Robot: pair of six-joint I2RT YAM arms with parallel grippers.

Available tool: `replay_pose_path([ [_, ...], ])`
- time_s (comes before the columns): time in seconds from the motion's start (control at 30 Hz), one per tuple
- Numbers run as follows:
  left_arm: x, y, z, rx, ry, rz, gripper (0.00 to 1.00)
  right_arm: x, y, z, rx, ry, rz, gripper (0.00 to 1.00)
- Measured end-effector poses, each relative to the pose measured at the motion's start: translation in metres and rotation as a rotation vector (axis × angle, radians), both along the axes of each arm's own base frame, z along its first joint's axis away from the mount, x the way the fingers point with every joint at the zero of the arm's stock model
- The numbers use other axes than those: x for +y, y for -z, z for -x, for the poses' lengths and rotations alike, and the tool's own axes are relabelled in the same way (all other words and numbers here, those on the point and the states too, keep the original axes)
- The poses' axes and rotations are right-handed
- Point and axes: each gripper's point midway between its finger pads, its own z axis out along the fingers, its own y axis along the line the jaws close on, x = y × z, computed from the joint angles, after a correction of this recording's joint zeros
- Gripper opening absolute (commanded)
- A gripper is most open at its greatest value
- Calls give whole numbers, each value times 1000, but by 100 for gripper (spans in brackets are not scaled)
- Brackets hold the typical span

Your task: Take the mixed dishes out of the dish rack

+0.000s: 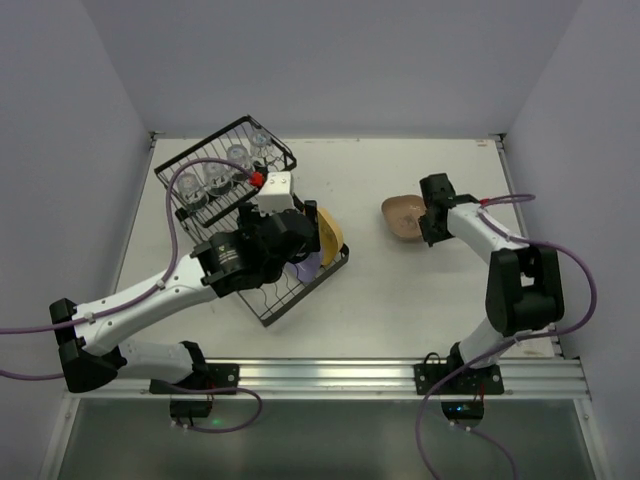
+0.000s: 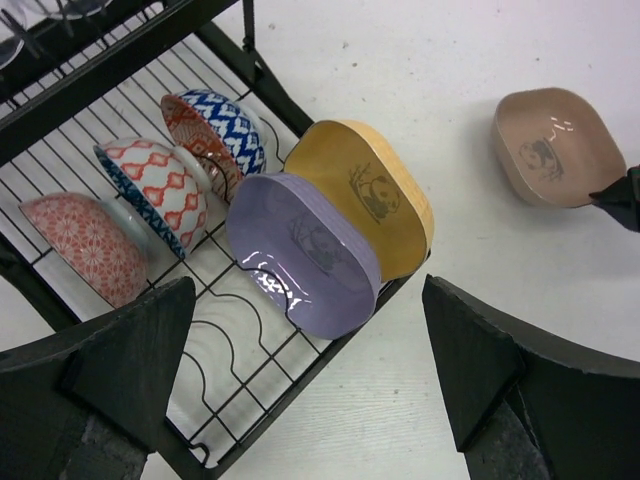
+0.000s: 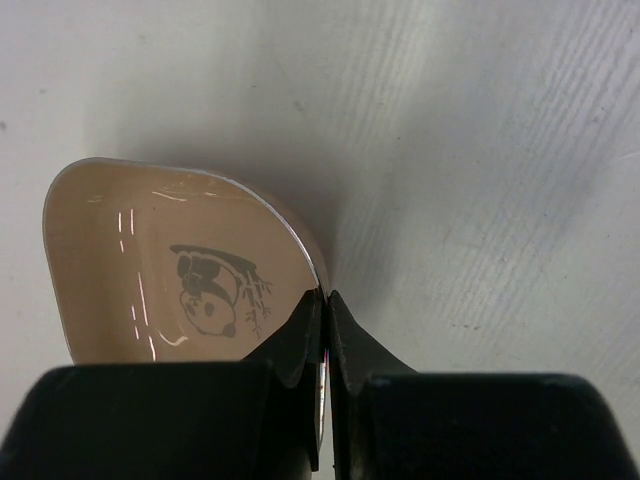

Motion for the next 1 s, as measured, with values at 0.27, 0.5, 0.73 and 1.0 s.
replay_pose_path([
  [0.27,14,17,0,29,-111,66,100,-1,35,3,89,184,-37,7],
  [0.5,16,34,-11,63,-131,90,100,0,42,4,74,229,-64,55],
  [0.73,6,54,-23,121,-151,120,100,-4,16,17,-3,204,-72,96],
  [1.0,-1,82,-28,225,-292,213,97,-9,-113,32,-393,-116,27,99],
])
